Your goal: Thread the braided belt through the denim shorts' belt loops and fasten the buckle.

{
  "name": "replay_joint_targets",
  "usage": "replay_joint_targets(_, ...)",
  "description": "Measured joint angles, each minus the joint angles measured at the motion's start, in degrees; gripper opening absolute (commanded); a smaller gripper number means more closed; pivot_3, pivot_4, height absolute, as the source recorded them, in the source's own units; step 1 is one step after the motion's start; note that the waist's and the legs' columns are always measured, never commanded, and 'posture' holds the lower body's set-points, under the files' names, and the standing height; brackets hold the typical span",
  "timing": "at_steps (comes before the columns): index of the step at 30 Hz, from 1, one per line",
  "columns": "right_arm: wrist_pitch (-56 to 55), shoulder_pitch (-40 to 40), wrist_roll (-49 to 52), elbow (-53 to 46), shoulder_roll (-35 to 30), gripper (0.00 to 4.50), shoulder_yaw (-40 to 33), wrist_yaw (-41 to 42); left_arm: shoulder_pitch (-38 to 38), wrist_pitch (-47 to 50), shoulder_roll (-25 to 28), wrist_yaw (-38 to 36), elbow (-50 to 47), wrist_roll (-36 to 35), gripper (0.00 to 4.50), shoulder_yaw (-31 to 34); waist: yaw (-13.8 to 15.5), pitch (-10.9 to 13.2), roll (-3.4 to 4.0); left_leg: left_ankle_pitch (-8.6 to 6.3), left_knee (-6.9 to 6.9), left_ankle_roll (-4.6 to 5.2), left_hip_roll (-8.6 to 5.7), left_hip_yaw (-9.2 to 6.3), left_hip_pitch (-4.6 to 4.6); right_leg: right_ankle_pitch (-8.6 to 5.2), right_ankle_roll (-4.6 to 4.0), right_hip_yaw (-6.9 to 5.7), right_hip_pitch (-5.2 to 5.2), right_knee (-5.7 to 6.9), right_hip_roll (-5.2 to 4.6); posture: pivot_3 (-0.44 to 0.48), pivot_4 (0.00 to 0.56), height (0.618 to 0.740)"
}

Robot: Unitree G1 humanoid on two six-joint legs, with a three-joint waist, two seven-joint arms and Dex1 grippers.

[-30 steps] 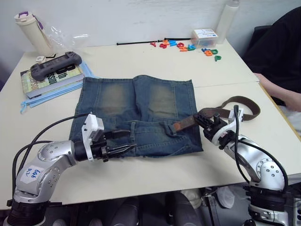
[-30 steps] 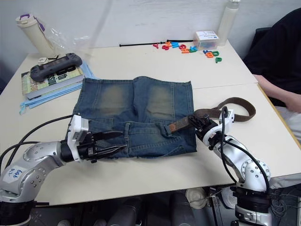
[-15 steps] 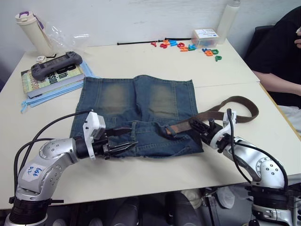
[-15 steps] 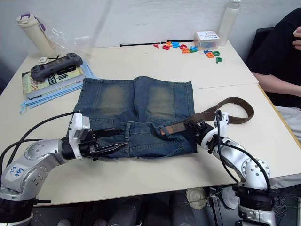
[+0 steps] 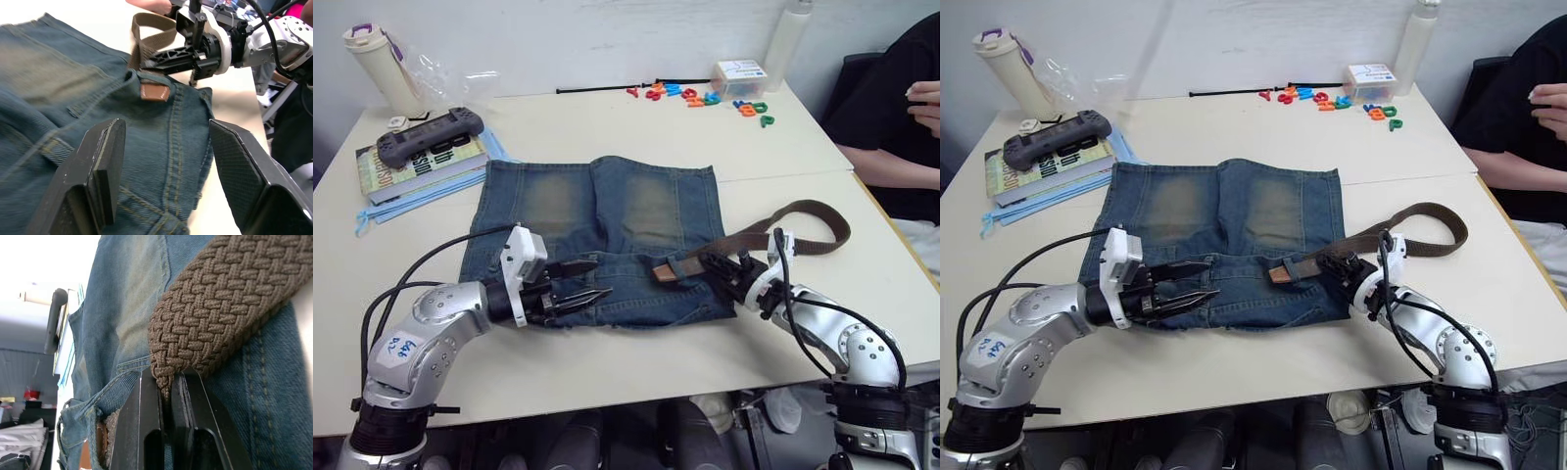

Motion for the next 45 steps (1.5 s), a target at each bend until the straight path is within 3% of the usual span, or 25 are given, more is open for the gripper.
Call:
replay_joint_targets(6, 0.4, -1.5, -4.6, 0.3, 0.8, 0.0, 0.8, 2.8, -1.2, 1.3, -1.0, 0.8, 0.7, 0.7, 3.01, -3.5, 0.1, 0.0, -0.01, 0.0, 0.0, -0.01, 0.01, -0.01, 0.02, 0.0, 0.0, -0.01, 0.01, 0.01, 0.01, 0.0, 0.15, 0.659)
replay_joint_targets(16, 0.6, -2.3, -8.9, -0.2, 3.8, 0.0, 1.3, 8.4, -7.3, 18.8, -14.1, 10.9, 9.1, -5.9, 3.01, -5.3, -0.1, 0.0, -0.03, 0.12, 0.0, -0.21, 0.0, 0.0, 0.03, 0.02, 0.04, 0.0, 0.02, -0.01, 0.03, 0.0, 0.15, 0.659)
replay_joint_targets(24, 0.4, -1.9, -10.3, -1.6, 4.7, 0.0, -0.6, 8.5, -11.5, 33.6, -22.7, 21.7, 14.1, -12.3, 3.01, 3.0, 0.1, 0.0, -0.06, 0.19, 0.01, -0.34, -0.03, -0.01, 0.08, 0.03, 0.05, 0.0, 0.07, 0.01, 0.01, 0.0, 0.15, 0.659)
replay_joint_targets(30, 0.3, -1.4, -10.7, -1.8, 5.3, 0.0, -1.8, 8.5, -14.9, 39.4, -27.4, 27.3, 18.0, -14.7, 3.01, 8.4, 0.2, -0.1, -0.07, 0.21, 0.03, -0.38, -0.04, 0.0, 0.09, 0.04, 0.07, -0.01, 0.09, 0.01, 0.01, 0.0, 0.15, 0.659)
replay_joint_targets(35, 0.5, -1.4, -10.7, -2.7, 5.4, 0.0, -2.1, 8.5, -15.1, 38.9, -27.8, 29.2, 17.9, -13.9, 3.01, 8.6, 0.3, -0.1, -0.07, 0.23, 0.03, -0.41, -0.03, 0.0, 0.1, 0.04, 0.07, 0.0, 0.09, 0.01, 0.01, 0.0, 0.15, 0.659)
replay_joint_targets(45, 2.1, -1.0, -8.2, -2.6, 5.8, 0.0, -2.1, 10.4, -16.0, 37.1, -20.9, 25.2, 16.6, -13.6, 3.01, 7.4, 0.0, -0.1, -0.07, 0.24, 0.02, -0.44, -0.01, 0.0, 0.09, 0.04, 0.07, 0.0, 0.06, 0.04, 0.03, 0.0, 0.15, 0.659)
